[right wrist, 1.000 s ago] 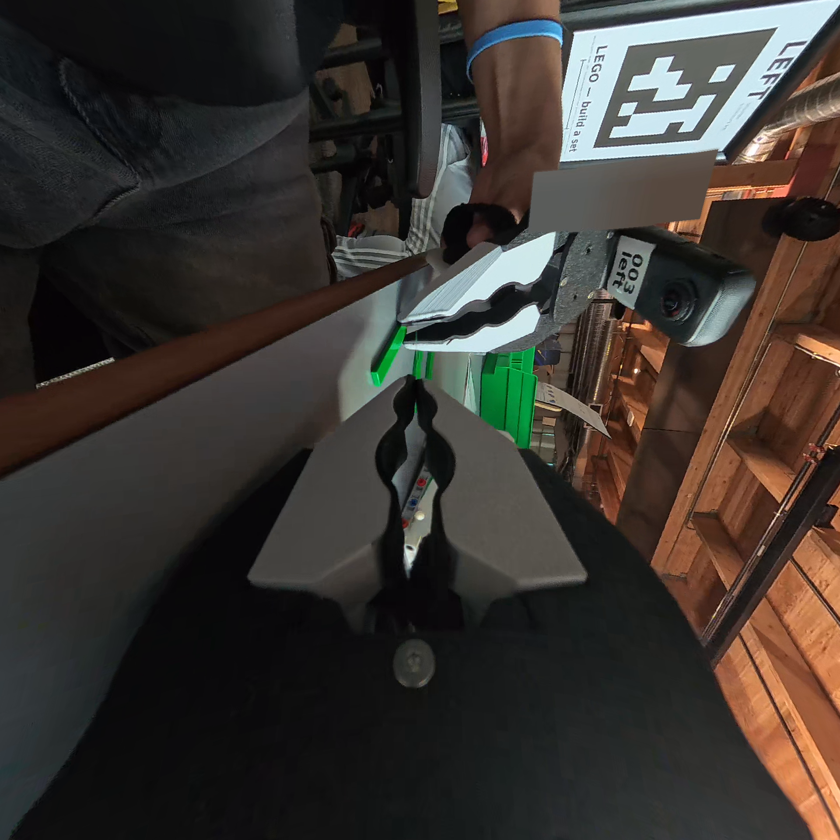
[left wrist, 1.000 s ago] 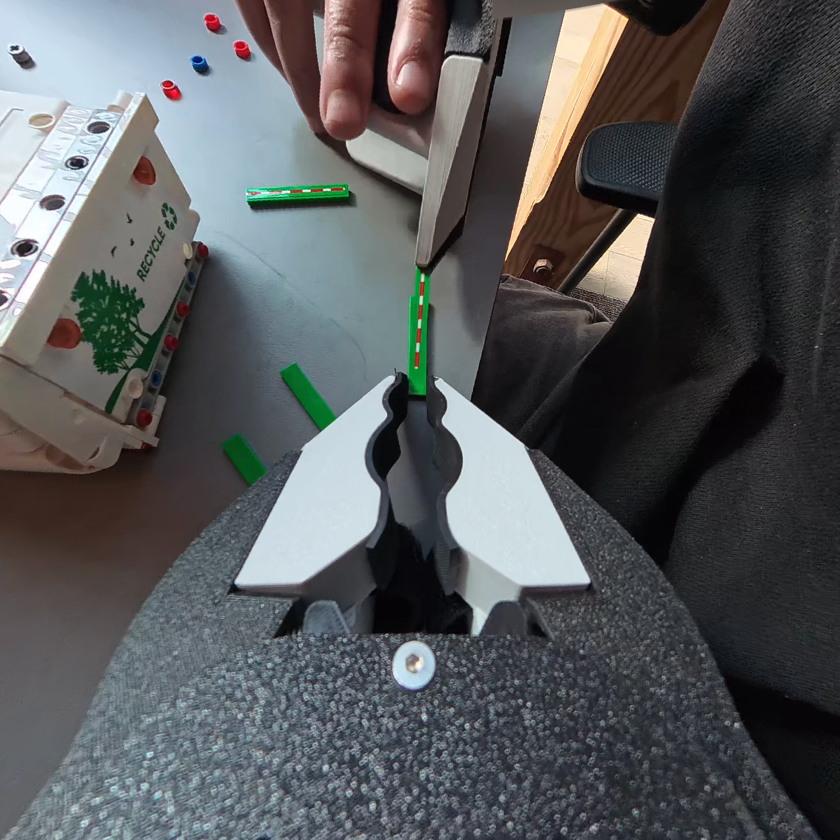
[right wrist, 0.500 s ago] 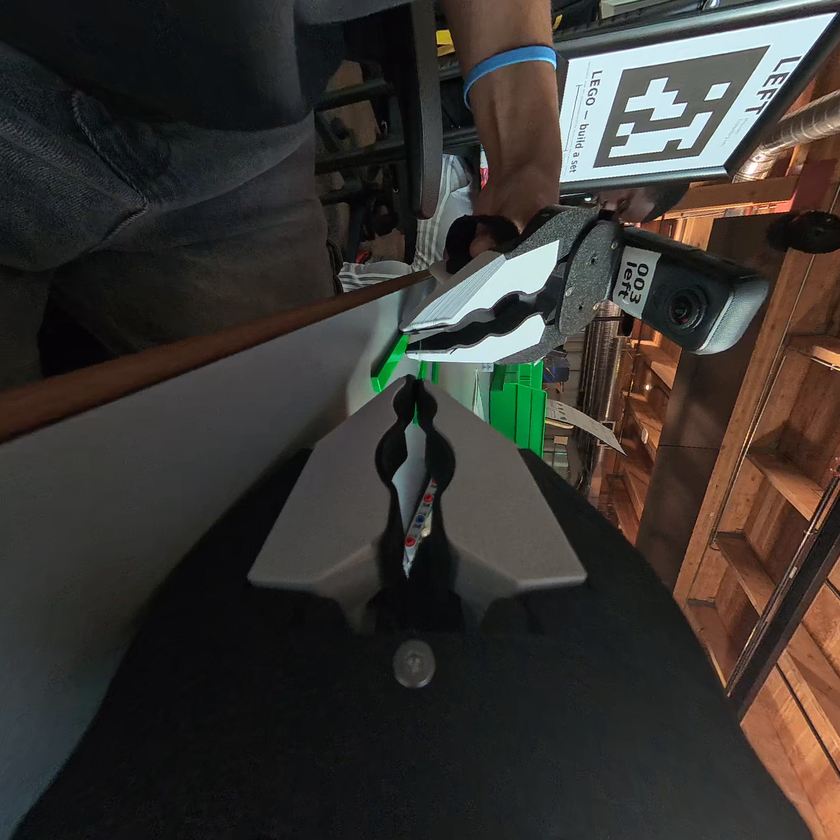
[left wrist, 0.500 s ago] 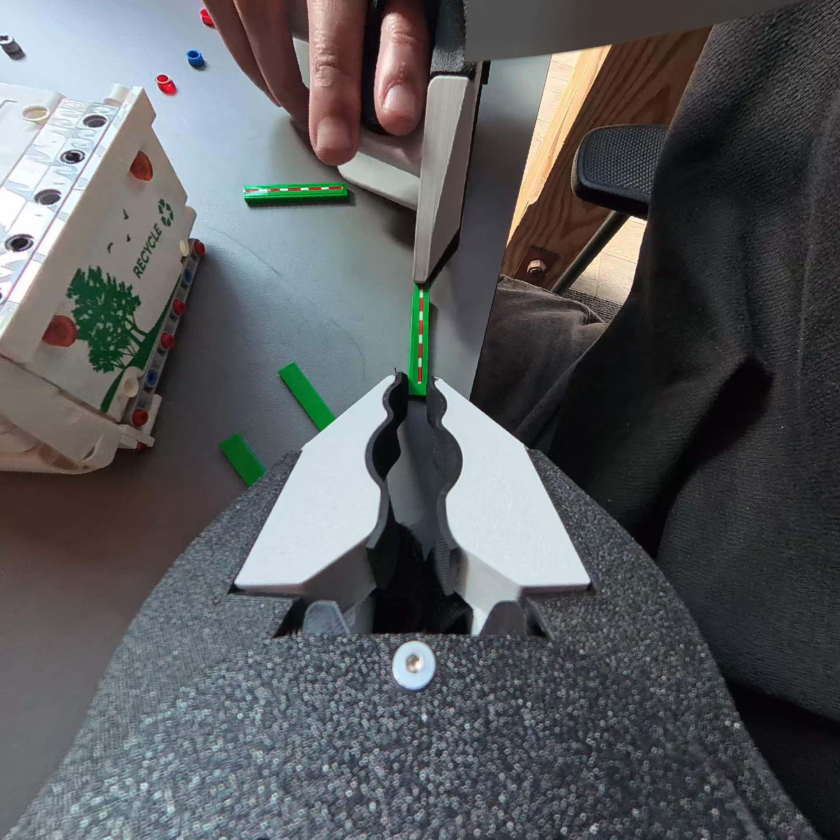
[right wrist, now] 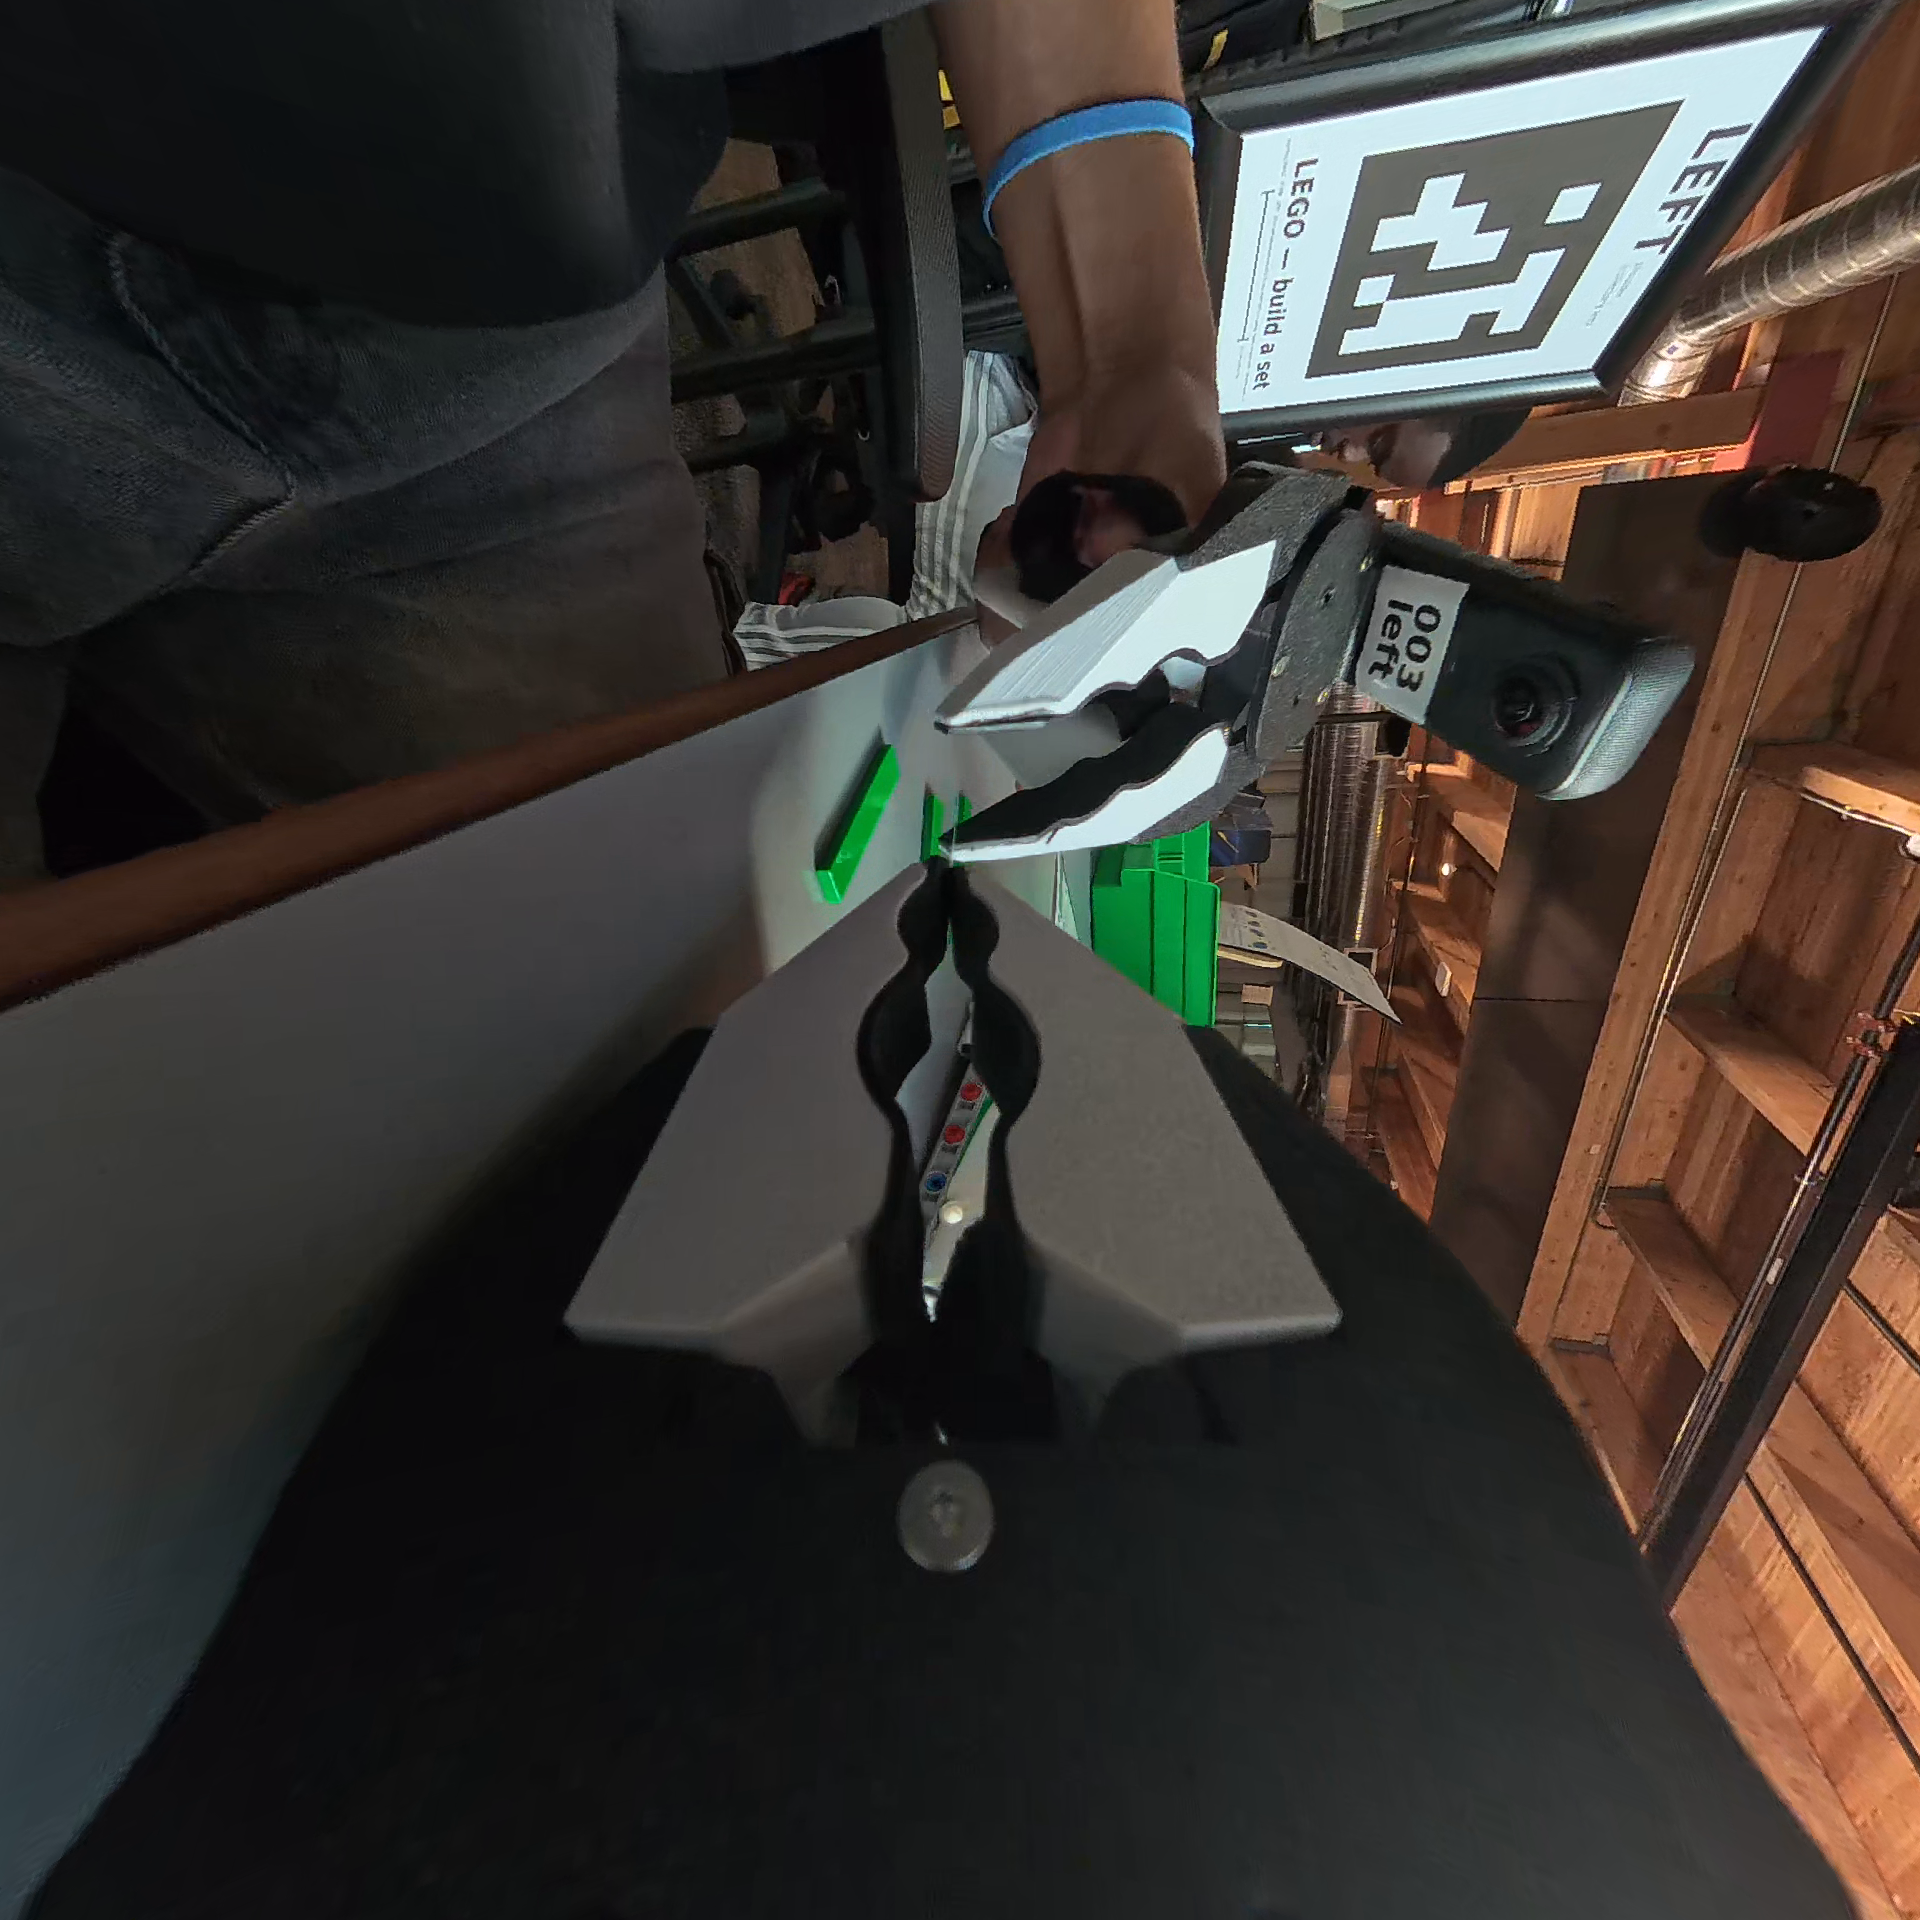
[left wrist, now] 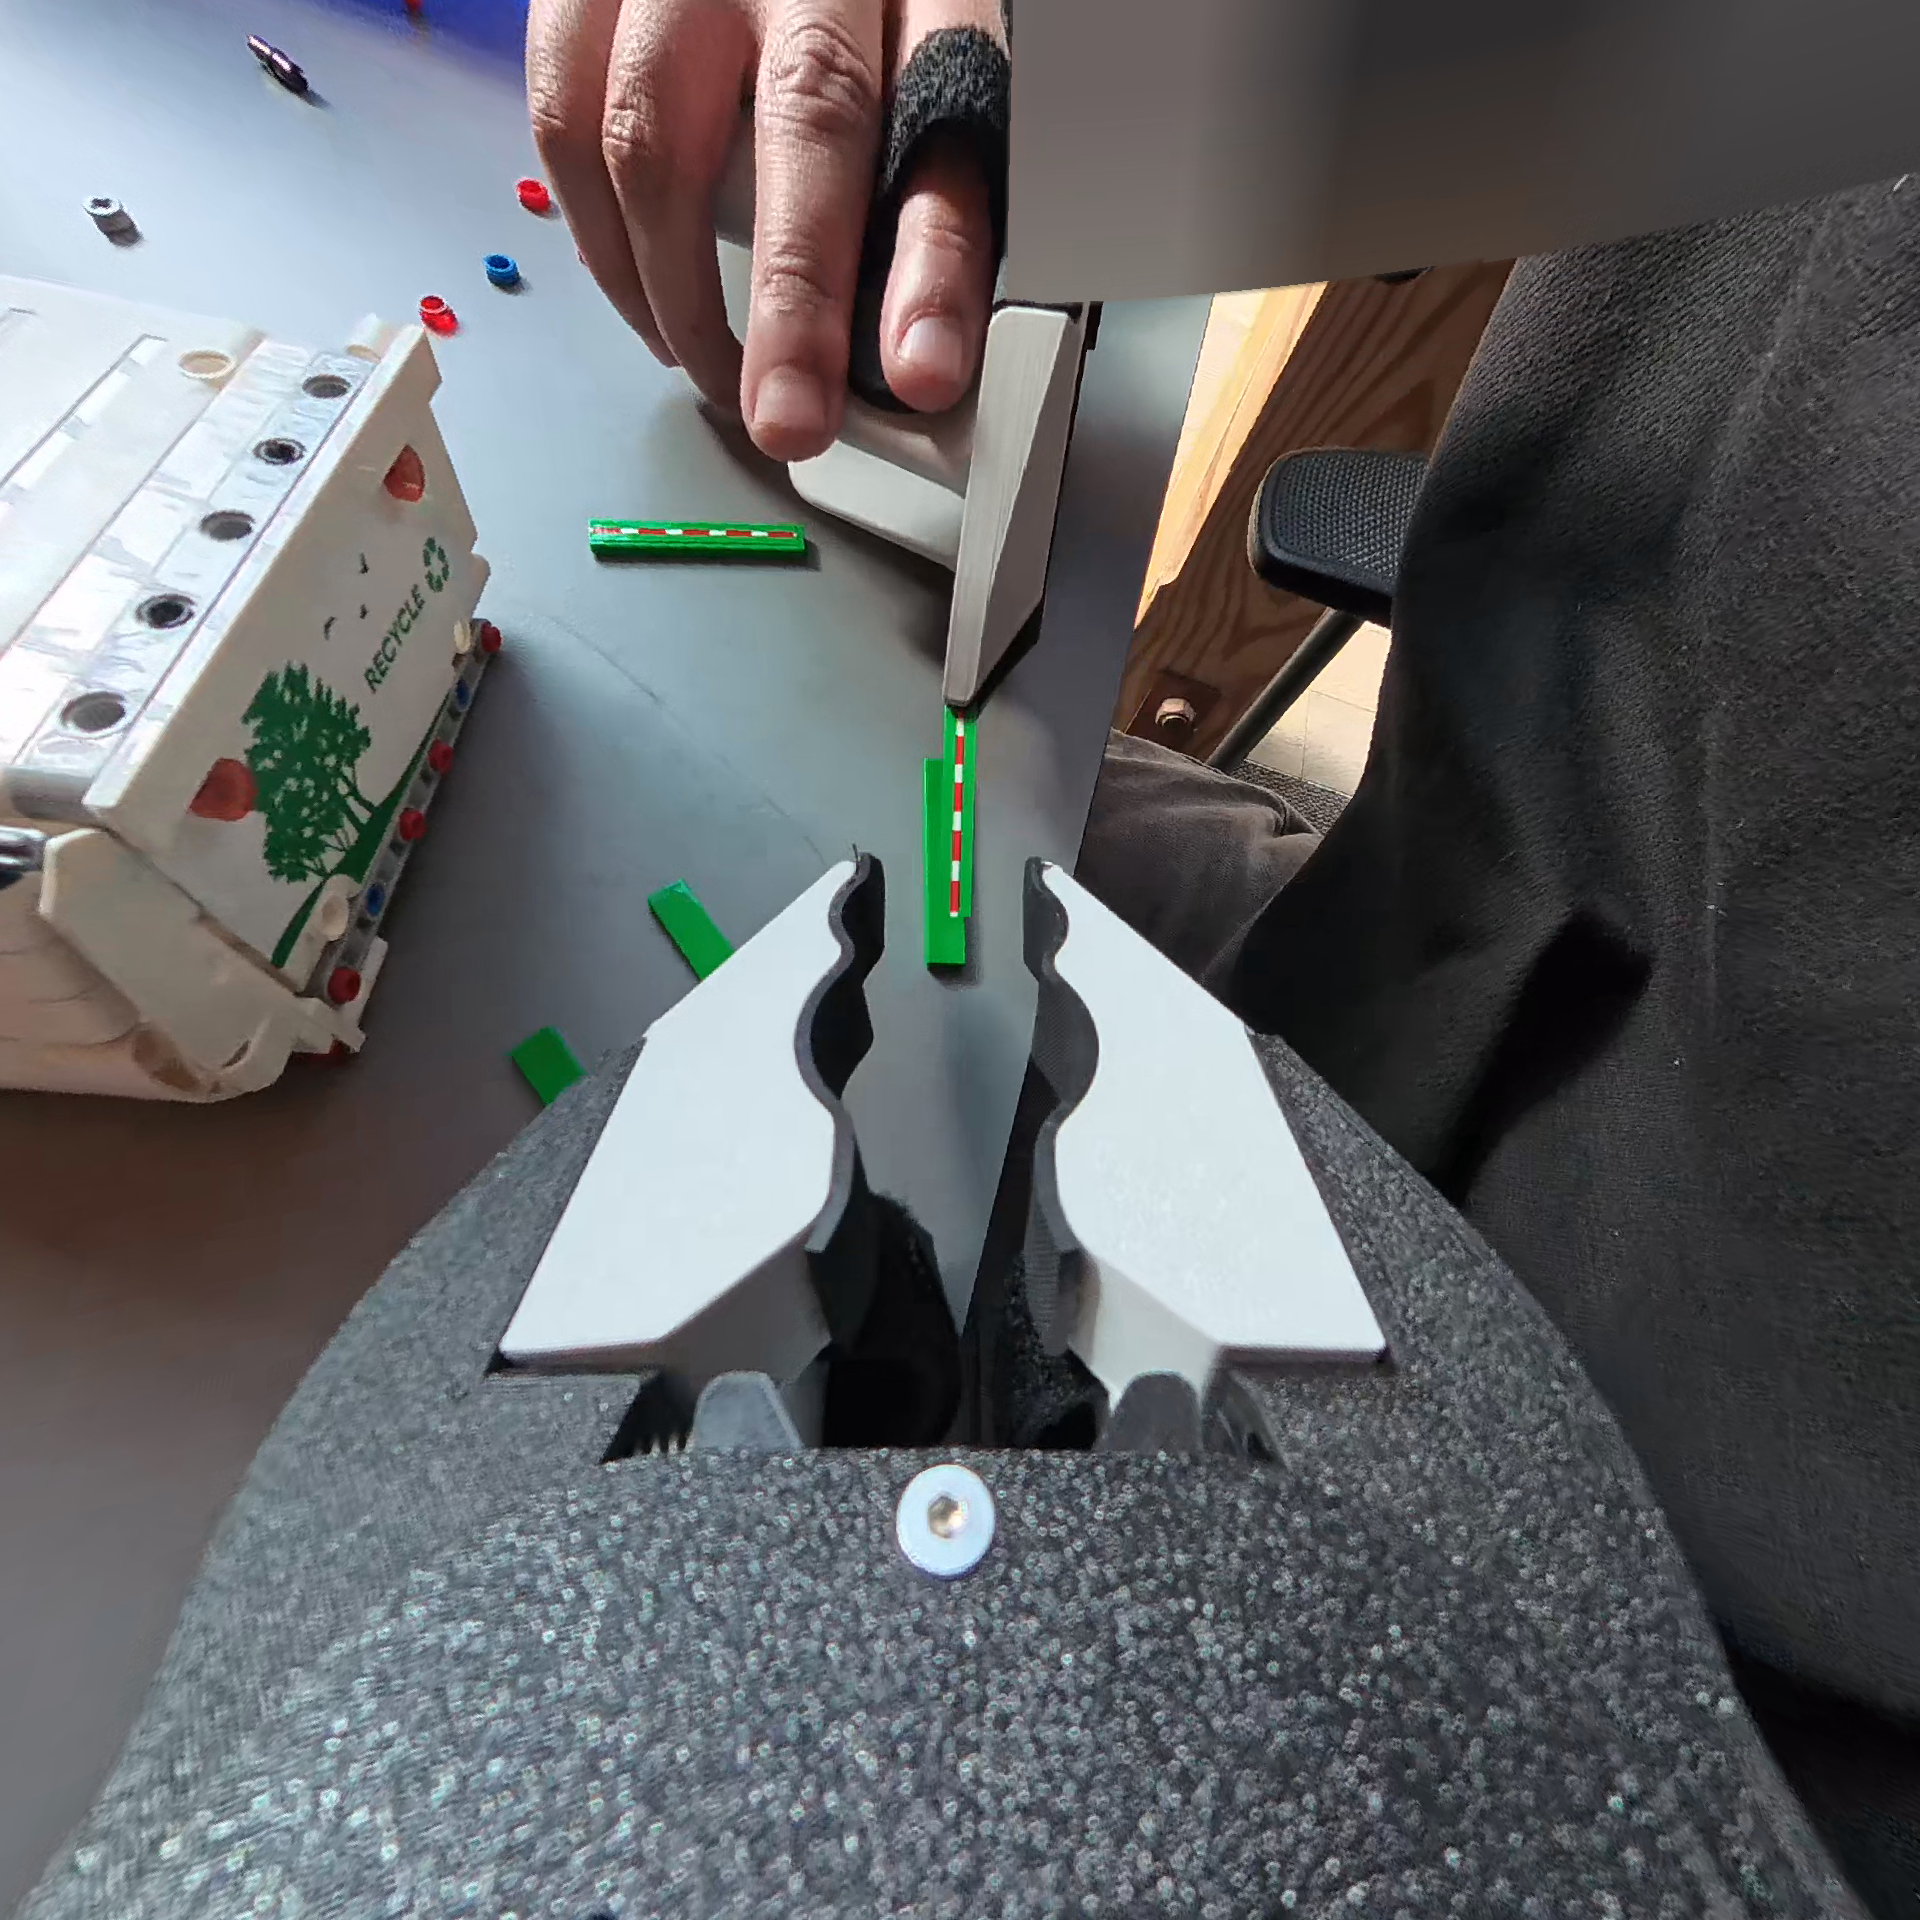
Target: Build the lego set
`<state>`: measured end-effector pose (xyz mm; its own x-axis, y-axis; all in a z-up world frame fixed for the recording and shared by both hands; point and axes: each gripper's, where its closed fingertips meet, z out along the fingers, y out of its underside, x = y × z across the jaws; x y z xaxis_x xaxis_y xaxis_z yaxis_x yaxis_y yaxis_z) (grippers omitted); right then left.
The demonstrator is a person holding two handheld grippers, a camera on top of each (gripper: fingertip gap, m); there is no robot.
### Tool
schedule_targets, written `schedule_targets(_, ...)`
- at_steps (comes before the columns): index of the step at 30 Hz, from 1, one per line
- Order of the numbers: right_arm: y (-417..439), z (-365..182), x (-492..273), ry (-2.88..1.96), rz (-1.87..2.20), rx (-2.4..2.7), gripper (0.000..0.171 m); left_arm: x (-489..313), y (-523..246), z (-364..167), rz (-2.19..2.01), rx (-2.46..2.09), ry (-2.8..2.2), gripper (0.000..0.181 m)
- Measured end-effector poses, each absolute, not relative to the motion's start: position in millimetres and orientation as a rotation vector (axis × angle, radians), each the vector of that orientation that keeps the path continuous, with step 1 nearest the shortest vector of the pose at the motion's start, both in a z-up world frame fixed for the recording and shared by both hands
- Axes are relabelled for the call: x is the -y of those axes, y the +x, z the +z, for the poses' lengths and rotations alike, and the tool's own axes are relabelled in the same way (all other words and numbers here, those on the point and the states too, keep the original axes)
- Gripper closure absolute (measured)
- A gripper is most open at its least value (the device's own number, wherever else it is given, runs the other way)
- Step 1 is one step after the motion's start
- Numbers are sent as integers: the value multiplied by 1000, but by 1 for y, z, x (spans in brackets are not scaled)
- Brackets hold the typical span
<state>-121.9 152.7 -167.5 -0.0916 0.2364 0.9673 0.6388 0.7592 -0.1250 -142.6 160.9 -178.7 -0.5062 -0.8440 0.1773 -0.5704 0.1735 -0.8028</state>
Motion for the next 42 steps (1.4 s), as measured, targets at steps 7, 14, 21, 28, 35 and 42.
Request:
schedule_targets(7, -121, -167, -152, -689, -409, 1666, 171, -158, -138, -173, -1217, -2143, -1326, 164)
schedule_targets(14, -120, -167, -151, -684, -414, 1664, 171, -162, -140, -176, -1177, -2145, -1337, 173)
schedule_targets(21, -120, -165, -152, -671, -429, 1659, 171, -168, -144, -172, -1182, -2113, -1400, 166)
schedule_targets(28, -116, -139, -161, -578, -631, 1526, 171, -184, -142, -134, -1754, -1564, -1813, 160)
schedule_targets(35, -111, -129, -167, -581, -696, 1476, 171, -192, -138, -123, -2056, -1237, -1979, 164)
schedule_targets(42, -110, -130, -169, -579, -716, 1485, 171, -182, -135, -131, -2076, -1260, -2016, 167)
